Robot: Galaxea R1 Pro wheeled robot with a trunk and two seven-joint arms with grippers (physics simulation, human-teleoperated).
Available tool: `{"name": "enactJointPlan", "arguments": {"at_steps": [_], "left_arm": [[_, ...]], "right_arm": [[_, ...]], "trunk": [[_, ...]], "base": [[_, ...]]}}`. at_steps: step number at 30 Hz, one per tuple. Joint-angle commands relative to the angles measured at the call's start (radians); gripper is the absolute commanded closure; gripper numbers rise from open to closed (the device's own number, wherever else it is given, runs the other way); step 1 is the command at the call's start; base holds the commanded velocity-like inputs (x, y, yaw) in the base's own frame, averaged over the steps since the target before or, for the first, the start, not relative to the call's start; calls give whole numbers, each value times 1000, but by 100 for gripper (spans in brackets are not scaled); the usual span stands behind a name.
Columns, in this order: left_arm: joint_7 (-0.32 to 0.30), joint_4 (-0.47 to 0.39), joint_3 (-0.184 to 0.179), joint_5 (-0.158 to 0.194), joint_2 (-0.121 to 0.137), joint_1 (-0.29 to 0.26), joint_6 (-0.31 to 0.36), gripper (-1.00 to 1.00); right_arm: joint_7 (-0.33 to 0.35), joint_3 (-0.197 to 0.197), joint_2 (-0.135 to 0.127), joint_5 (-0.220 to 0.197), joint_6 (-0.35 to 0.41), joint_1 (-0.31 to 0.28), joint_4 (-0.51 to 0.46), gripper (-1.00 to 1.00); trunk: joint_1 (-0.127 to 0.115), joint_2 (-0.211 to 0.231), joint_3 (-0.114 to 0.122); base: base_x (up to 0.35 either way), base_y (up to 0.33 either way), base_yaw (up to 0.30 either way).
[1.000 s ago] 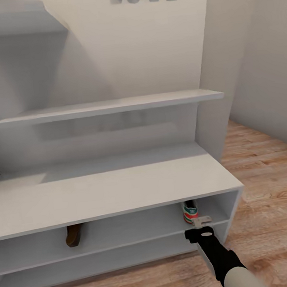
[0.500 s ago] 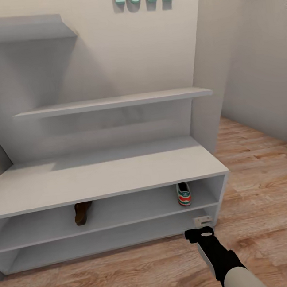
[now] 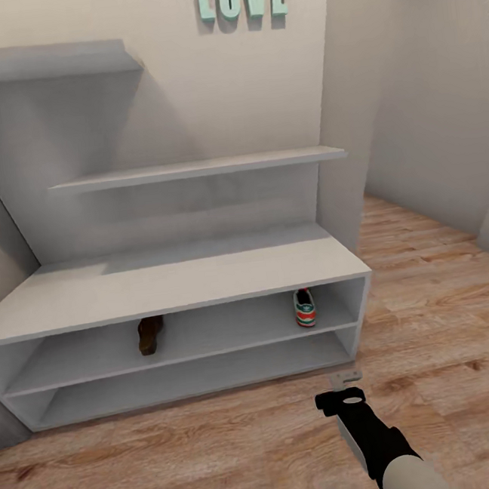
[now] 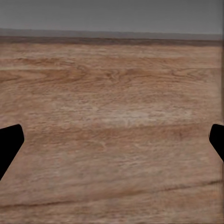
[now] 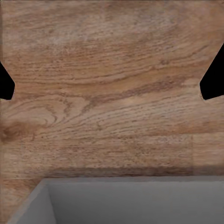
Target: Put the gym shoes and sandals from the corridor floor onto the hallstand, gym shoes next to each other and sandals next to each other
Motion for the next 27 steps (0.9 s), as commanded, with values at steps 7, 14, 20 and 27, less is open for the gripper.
{"name": "enactJointPlan", "arguments": {"at_steps": [7,14,20,27], "left_arm": [[-9,3,2,10,0,-1,2,-100],[-9,3,4,11,0,-1,2,-100],[-8,4,6,11,-3,-1,1,-100],[-3,7,11,12,-6,-1,0,-100]], "right_arm": [[4,-5,-4,10,1,2,27,-100],[4,-4,-28,13,-32,3,116,-100],[6,-3,-84,13,-195,4,258,-100],[1,-3,-129,12,-401,5,405,-100]], "trunk": [[-1,0,-1],[-1,0,-1],[-1,0,-1],[-1,0,-1]], "base": [[-267,0,0],[-89,0,0],[-19,0,0],[-3,0,0]]}}
